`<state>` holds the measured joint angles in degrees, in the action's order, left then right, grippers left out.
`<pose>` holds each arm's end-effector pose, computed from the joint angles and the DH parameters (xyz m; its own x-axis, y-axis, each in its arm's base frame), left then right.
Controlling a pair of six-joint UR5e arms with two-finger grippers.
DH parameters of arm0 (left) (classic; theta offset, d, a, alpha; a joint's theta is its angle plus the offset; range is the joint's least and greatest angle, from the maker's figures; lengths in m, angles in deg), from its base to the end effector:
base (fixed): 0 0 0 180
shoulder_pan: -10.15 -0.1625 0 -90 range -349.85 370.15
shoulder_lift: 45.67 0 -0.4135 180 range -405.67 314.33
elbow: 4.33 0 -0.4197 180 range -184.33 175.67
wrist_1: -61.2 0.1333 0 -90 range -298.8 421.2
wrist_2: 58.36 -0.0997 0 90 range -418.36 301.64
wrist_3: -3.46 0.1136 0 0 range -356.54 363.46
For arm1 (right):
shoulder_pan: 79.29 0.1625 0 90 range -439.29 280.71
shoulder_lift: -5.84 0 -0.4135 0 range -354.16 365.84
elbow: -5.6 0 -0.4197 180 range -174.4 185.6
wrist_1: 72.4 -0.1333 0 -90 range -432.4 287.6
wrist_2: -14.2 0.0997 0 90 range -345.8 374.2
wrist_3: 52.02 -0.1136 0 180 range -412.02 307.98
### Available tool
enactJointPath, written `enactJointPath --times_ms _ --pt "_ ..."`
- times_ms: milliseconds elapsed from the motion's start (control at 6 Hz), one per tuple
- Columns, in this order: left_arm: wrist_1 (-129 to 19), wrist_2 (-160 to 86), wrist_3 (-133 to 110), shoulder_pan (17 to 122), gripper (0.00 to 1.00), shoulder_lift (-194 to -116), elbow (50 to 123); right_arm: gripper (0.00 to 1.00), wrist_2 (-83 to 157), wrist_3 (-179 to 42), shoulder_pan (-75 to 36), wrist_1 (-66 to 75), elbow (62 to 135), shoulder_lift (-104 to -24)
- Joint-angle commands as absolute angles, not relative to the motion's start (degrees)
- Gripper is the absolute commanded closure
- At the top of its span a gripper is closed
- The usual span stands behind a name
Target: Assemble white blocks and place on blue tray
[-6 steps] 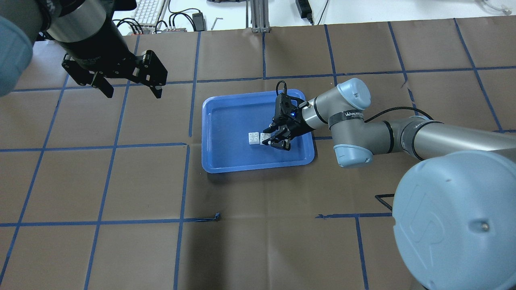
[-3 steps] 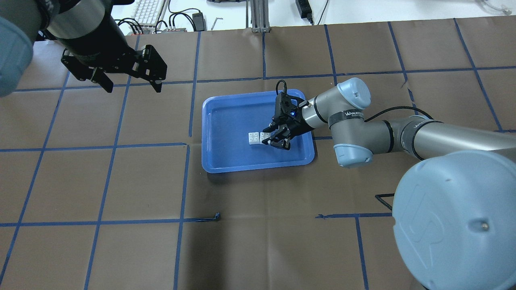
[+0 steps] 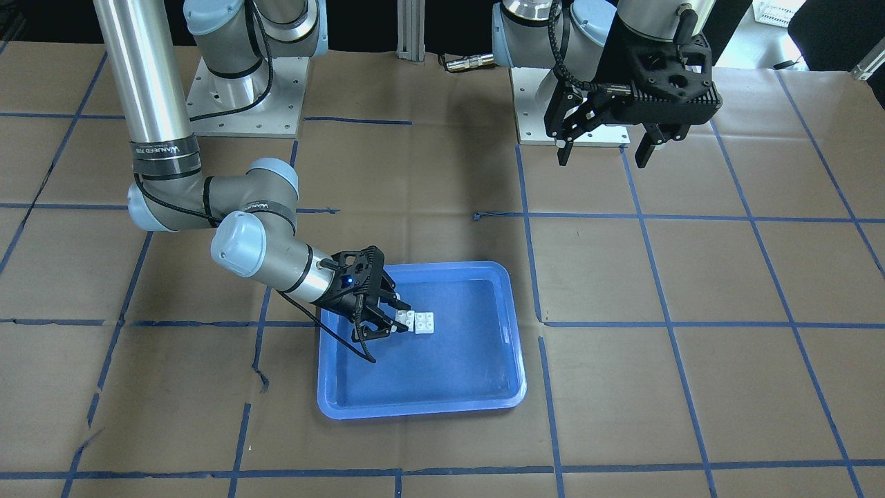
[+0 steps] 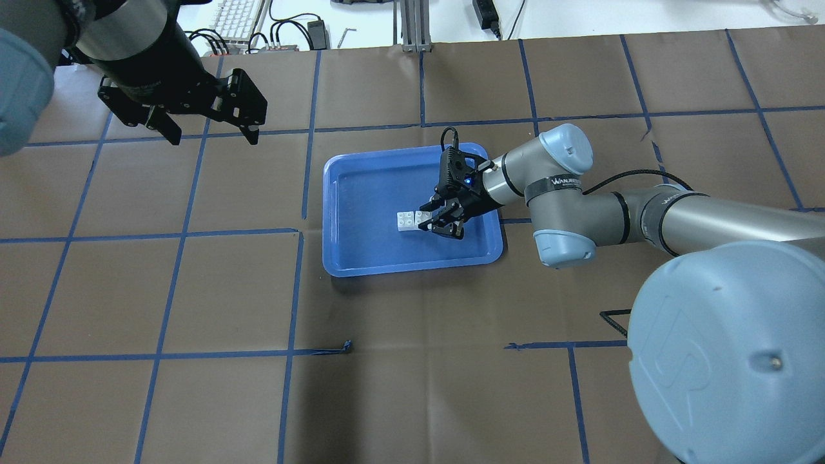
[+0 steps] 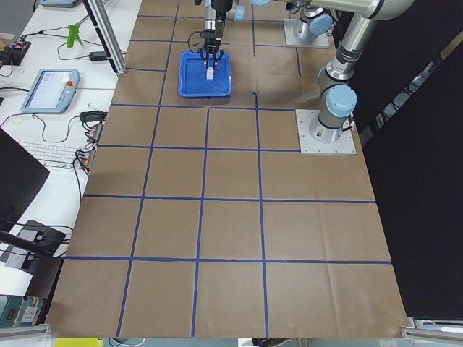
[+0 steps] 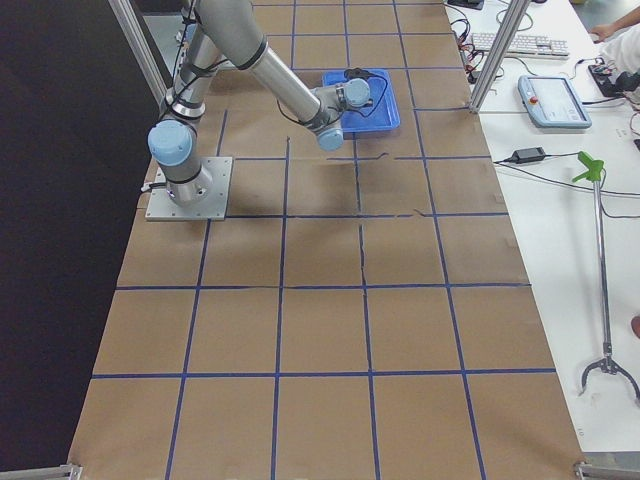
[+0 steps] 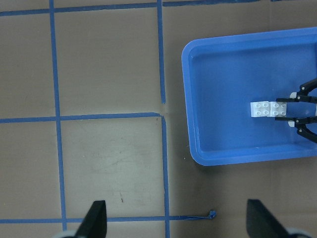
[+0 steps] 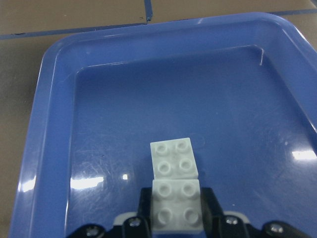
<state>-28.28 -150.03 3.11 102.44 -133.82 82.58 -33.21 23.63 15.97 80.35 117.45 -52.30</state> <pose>-0.1505 -0.5092 0.5084 -0.9991 0.0311 -0.0284 0.0337 0.9949 -0.0953 0.2623 -0.5566 0.1085 -0.0916 -0.9957 -0.0134 -0.7232 0.0758 -0.6864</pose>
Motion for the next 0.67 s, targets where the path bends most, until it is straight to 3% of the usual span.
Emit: enactJointPath --times_ms 0,500 --pt "-28.3 -150.0 3.2 102.4 0.02 -133.8 82.4 0.75 -33.3 23.6 16.0 80.9 117.4 -52.3" --pt "-28.3 -150.0 3.1 102.4 0.02 -133.8 82.4 0.75 -33.7 23.5 16.4 83.4 117.4 -51.1"
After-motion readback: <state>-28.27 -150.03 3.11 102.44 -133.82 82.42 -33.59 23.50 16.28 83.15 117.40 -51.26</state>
